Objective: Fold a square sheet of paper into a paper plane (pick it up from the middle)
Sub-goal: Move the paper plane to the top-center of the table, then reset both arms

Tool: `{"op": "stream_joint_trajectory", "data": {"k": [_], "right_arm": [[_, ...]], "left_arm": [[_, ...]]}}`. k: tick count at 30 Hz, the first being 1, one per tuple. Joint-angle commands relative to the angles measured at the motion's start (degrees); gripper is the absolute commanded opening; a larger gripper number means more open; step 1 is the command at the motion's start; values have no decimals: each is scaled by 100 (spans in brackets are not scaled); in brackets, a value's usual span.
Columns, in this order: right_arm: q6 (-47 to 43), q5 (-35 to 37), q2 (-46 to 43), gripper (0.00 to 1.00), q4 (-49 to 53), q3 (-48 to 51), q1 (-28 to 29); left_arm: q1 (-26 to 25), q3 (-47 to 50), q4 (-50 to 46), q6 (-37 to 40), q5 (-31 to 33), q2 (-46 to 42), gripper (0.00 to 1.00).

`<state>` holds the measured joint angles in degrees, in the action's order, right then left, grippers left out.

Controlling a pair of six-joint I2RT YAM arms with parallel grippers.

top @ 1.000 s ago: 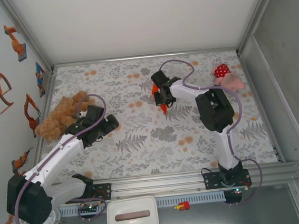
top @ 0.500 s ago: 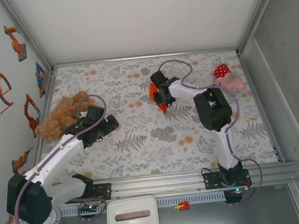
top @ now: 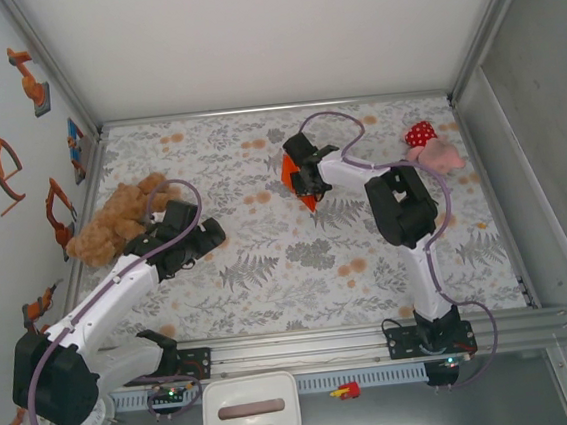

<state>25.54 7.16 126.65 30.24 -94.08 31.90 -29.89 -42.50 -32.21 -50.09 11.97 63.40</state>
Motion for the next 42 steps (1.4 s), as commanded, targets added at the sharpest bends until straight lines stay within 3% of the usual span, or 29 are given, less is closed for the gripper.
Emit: {"op": "stream_joint_trajectory", "data": {"k": [1, 9, 16, 20, 24, 27, 28, 34, 37, 42], "right_arm": [[225, 36, 344, 31, 286, -37, -35], [257, 100, -654, 36, 622, -374, -31], [193, 317, -1978, 42, 643, 112, -120], [17, 770, -3112, 55, 276, 1123, -267], [-292, 1613, -4469, 79, -293, 2416, -437], [-488, 2194, -5293, 90, -659, 3302, -641], [-521, 2357, -5505, 98, -798, 3557, -718], [-440, 3988, -6195, 99, -1957, 5134, -1265], [-354, 3768, -6193, 99, -2509, 5648, -1720], [-660, 2937, -5951, 97, -3210, 6026, -2365]], "left_arm": [[32, 53, -84, 96, -23, -86, 96], [48, -199, -180, 199, 189, -298, 96], [242, -403, -57, 623, 725, -519, 96], [347, -190, 479, 1106, 1286, -812, 96], [472, 419, 1444, 1725, 2079, -1314, 96], [685, 933, 2129, 2162, 2511, -1651, 96], [757, 1074, 2298, 2313, 2562, -1726, 96], [1300, 2364, 4354, 3623, 2241, -1932, 96], [1721, 2431, 4492, 3792, 1752, -1876, 96], [2271, 2728, 5538, 4050, 828, -1260, 96]]}}
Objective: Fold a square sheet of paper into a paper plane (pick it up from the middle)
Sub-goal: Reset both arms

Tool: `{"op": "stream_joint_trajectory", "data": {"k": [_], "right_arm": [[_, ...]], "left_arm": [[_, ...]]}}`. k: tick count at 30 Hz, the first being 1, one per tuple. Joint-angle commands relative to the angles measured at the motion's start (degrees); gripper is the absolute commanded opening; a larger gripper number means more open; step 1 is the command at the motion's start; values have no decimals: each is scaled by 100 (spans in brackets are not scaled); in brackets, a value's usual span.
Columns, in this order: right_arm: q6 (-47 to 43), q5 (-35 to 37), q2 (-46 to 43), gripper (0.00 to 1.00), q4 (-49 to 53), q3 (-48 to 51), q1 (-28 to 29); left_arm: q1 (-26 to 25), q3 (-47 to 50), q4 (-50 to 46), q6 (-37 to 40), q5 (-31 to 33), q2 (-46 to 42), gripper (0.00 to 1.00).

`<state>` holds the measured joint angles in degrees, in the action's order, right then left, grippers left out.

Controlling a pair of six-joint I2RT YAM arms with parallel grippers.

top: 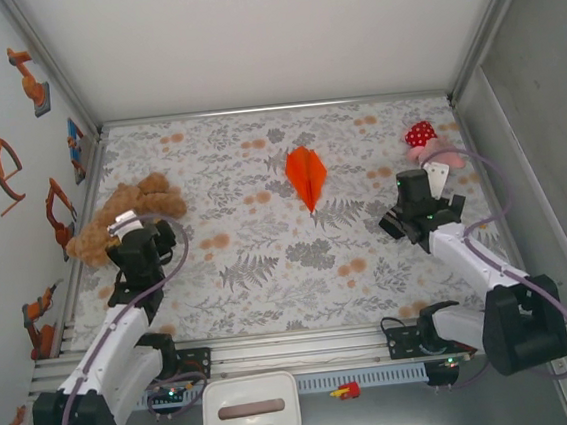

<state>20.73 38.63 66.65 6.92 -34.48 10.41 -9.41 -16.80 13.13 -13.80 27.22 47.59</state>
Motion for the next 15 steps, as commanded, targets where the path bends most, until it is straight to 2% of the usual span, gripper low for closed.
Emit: {"op": "stream_joint_trajectory", "data": {"k": [1, 5, 9, 10, 12, 15], "right_arm": [[-347, -242, 57, 96, -1147, 153, -243], [-1268, -224, 135, 97, -3090, 1020, -260], [-1507, -659, 439, 97, -3988, 1359, -277], [-1658, -940, 514, 97, -4305, 1462, -277], [-1834, -1128, 751, 96, -4877, 1613, -285], [-2023, -1449, 991, 97, -5429, 1676, -350]], "left_arm": [[286, 200, 1218, 483, -879, 512, 96], [403, 262, 2300, 819, -1495, 1415, 96], [474, 264, 3284, 1000, -2117, 2243, 96], [486, 194, 3384, 1095, -2189, 2447, 96], [492, -70, 2944, 1226, -2337, 2509, 96], [553, -138, 3122, 1387, -2531, 2720, 96]]}}
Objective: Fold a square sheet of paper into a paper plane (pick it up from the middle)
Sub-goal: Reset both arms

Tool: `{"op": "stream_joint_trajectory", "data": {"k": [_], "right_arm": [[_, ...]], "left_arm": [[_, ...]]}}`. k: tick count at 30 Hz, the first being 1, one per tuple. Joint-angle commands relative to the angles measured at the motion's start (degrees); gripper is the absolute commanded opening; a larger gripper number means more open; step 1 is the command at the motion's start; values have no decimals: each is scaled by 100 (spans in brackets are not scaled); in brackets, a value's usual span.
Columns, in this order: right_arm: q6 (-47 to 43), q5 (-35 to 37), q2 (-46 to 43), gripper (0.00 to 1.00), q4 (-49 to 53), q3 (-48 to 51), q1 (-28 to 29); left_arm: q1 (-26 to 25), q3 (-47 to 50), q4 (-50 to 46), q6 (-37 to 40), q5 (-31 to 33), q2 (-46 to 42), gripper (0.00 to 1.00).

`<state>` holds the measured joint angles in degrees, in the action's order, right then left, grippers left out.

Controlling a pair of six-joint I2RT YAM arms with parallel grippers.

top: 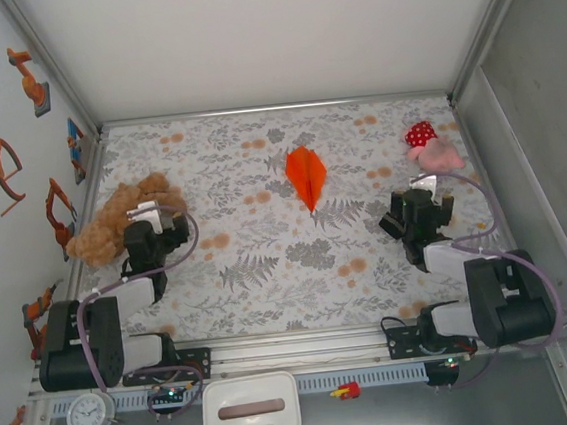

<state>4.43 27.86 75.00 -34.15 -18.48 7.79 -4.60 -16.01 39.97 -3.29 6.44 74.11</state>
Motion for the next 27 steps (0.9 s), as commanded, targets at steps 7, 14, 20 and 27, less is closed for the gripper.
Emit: {"op": "stream_joint_trajectory", "data": {"k": [7, 14, 20, 27], "right_arm": [[-175, -1347, 1197, 96, -2345, 101, -552], [-138, -1347, 1368, 96, -2137, -94, -574], [104, -1214, 1342, 99, -1859, -226, -714], [107, -1212, 1339, 99, -1852, -226, -713]], "left_arm": [[355, -238, 1497, 298, -917, 1154, 96], [363, -650, 1008, 184, -586, 1427, 96], [324, -768, 675, 153, -321, 1393, 96], [267, -745, 768, 170, -208, 1411, 96]]}}
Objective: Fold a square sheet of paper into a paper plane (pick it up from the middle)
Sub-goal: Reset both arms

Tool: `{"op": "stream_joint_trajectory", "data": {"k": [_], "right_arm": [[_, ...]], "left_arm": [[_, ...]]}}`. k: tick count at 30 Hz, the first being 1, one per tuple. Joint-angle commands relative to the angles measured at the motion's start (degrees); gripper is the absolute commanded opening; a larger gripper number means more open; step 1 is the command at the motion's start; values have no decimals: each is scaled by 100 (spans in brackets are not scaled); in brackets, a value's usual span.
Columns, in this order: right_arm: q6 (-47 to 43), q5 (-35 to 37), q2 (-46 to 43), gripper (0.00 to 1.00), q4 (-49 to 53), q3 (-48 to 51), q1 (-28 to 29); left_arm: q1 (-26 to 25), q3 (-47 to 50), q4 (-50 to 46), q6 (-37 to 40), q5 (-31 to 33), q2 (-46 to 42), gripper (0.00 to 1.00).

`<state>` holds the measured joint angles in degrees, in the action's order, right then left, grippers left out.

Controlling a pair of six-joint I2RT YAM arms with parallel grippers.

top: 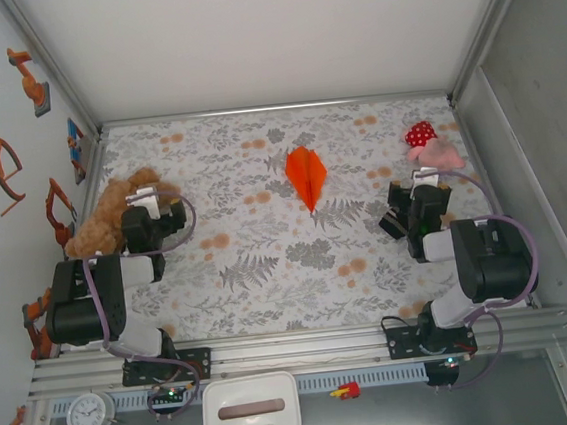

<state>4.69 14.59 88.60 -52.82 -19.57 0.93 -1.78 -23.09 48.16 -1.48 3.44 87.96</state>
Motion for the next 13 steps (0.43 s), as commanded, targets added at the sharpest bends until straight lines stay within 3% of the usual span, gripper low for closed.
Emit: {"op": "stream_joint_trajectory", "data": {"k": [1, 13], "right_arm": [[82, 110, -23, 99, 16, -117, -28], [85, 114, -18, 99, 15, -117, -30]], "left_arm": [[-7, -52, -86, -19, 70, 28, 96], [29, -64, -109, -30, 0, 30, 96]]}}
